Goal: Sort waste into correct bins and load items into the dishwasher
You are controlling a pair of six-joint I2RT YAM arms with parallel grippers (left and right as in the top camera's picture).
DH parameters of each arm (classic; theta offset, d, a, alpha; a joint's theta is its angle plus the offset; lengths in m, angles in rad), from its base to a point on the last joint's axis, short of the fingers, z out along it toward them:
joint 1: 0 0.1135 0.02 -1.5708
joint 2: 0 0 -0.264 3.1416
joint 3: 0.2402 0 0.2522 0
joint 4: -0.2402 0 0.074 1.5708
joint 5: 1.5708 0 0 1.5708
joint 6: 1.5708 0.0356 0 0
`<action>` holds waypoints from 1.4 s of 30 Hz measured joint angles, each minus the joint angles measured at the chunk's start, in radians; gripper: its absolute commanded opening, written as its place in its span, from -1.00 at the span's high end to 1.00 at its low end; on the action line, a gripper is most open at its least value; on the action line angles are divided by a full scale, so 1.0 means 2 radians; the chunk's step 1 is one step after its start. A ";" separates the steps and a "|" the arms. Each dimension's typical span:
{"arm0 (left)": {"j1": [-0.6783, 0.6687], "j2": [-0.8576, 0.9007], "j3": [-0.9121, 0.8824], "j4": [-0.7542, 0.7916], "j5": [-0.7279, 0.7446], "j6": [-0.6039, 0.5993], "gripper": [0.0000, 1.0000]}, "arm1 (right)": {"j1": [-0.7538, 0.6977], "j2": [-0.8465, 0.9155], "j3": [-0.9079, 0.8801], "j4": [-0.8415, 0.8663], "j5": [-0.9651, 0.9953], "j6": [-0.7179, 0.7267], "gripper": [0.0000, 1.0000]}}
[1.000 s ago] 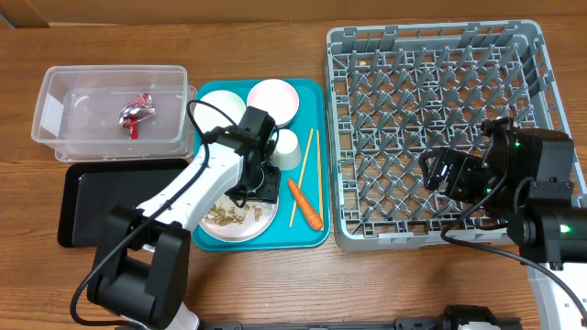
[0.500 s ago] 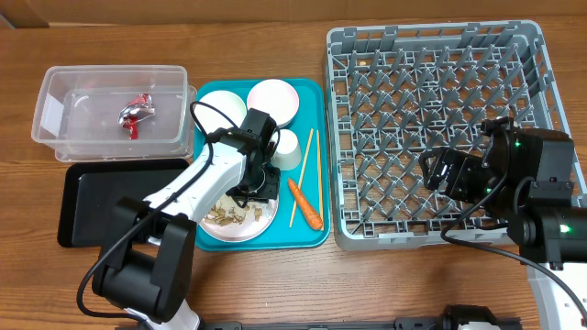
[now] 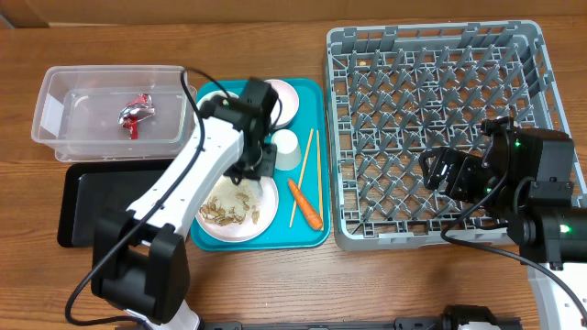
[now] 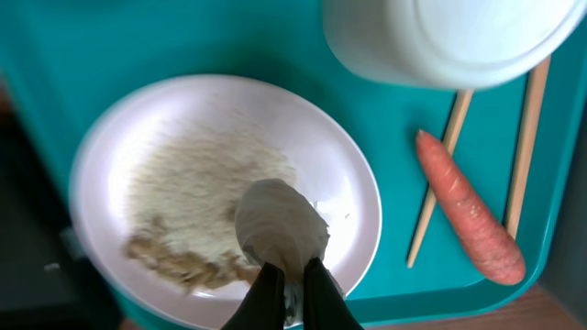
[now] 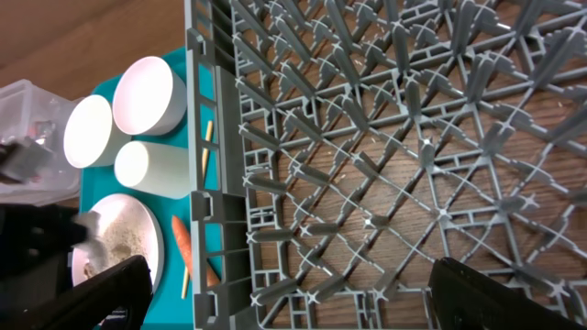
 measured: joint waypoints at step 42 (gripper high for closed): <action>0.314 -0.012 0.103 0.009 0.033 0.000 -0.46 | 0.000 0.000 0.000 0.000 0.000 0.000 -1.00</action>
